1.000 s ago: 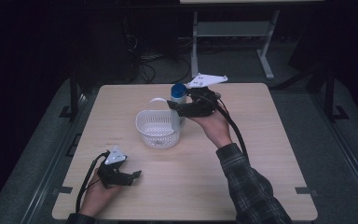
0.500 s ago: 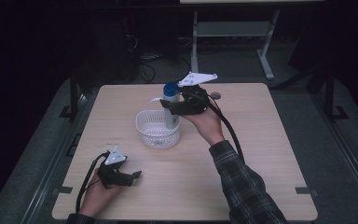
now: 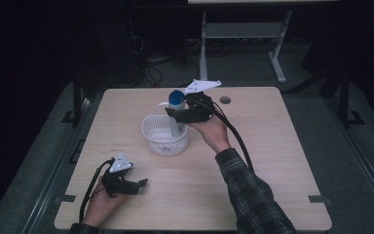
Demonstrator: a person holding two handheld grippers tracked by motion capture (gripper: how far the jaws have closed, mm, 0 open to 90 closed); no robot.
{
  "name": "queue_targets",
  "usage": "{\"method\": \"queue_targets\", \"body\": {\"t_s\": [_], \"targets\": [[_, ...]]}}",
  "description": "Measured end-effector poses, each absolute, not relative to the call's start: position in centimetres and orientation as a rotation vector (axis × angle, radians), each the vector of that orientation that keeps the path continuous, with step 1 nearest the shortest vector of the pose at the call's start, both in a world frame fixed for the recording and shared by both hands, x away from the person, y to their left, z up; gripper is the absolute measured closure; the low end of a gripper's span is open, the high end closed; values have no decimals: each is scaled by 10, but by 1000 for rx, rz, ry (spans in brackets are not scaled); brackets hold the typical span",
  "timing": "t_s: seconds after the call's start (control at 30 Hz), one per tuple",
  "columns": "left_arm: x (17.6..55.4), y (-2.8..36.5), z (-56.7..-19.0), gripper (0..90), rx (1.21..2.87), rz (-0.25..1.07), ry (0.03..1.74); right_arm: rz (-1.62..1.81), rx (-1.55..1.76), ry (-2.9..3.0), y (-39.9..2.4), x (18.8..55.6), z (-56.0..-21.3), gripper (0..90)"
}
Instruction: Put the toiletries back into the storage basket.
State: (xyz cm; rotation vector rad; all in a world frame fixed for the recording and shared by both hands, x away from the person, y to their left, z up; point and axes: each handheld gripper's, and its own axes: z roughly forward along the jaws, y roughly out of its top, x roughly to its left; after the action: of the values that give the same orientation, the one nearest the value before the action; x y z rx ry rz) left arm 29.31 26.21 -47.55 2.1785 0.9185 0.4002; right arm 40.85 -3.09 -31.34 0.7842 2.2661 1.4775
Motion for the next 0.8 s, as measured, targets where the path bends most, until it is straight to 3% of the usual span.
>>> {"method": "queue_targets", "body": {"t_s": [0.8], "targets": [[293,262,-475,128,2186,401,915,1427,820,2318,-28,415,-347,333]]}}
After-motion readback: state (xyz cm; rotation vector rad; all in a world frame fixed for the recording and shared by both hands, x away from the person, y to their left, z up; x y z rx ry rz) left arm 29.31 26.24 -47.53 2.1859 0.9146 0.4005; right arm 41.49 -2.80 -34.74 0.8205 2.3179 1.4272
